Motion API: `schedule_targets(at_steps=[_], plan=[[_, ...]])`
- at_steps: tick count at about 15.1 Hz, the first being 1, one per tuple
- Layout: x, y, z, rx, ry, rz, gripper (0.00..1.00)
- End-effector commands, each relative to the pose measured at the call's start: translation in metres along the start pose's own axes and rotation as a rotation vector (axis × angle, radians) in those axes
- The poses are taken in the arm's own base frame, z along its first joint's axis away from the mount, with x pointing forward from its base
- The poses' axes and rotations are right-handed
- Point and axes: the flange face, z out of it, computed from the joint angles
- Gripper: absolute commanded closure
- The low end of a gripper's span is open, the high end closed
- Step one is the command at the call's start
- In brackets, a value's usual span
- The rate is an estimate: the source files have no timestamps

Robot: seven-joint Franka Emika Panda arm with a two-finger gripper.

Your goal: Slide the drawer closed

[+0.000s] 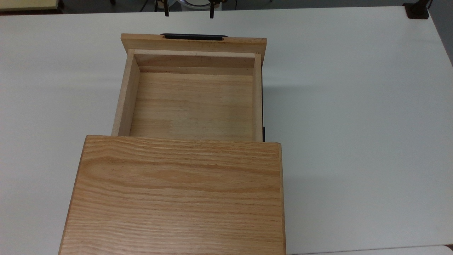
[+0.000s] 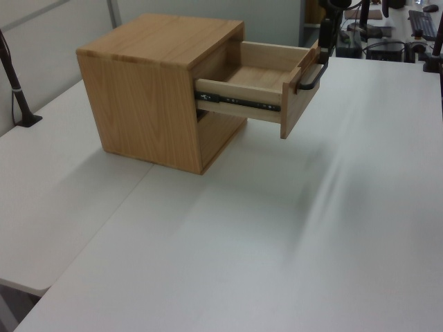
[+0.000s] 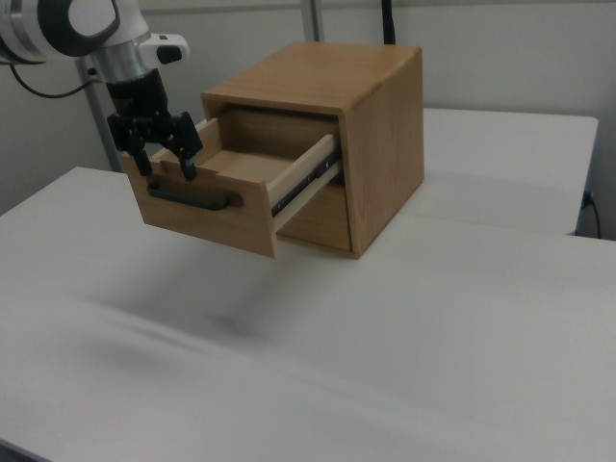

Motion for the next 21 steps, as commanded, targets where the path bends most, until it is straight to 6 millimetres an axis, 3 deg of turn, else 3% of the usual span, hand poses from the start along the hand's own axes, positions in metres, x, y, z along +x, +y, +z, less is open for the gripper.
schedule_targets(at_steps=[1, 5, 6, 7, 9, 10, 12, 13, 21], plan=[[-0.013, 0.002, -0.003, 0.012, -0.079, -0.129, 0.00], [-0.025, -0.002, 0.010, 0.017, -0.184, -0.184, 0.01], [-0.025, -0.001, 0.016, 0.018, -0.194, -0.185, 0.11], [-0.025, 0.000, 0.023, 0.019, -0.206, -0.185, 0.16], [-0.022, 0.003, 0.042, 0.019, -0.217, -0.171, 0.48], [-0.020, 0.010, 0.049, 0.021, -0.203, -0.148, 0.69], [-0.011, 0.001, 0.065, 0.040, -0.183, -0.083, 0.96], [-0.006, 0.000, 0.067, 0.044, -0.155, -0.036, 1.00], [0.029, -0.004, 0.073, 0.049, 0.010, 0.077, 1.00]])
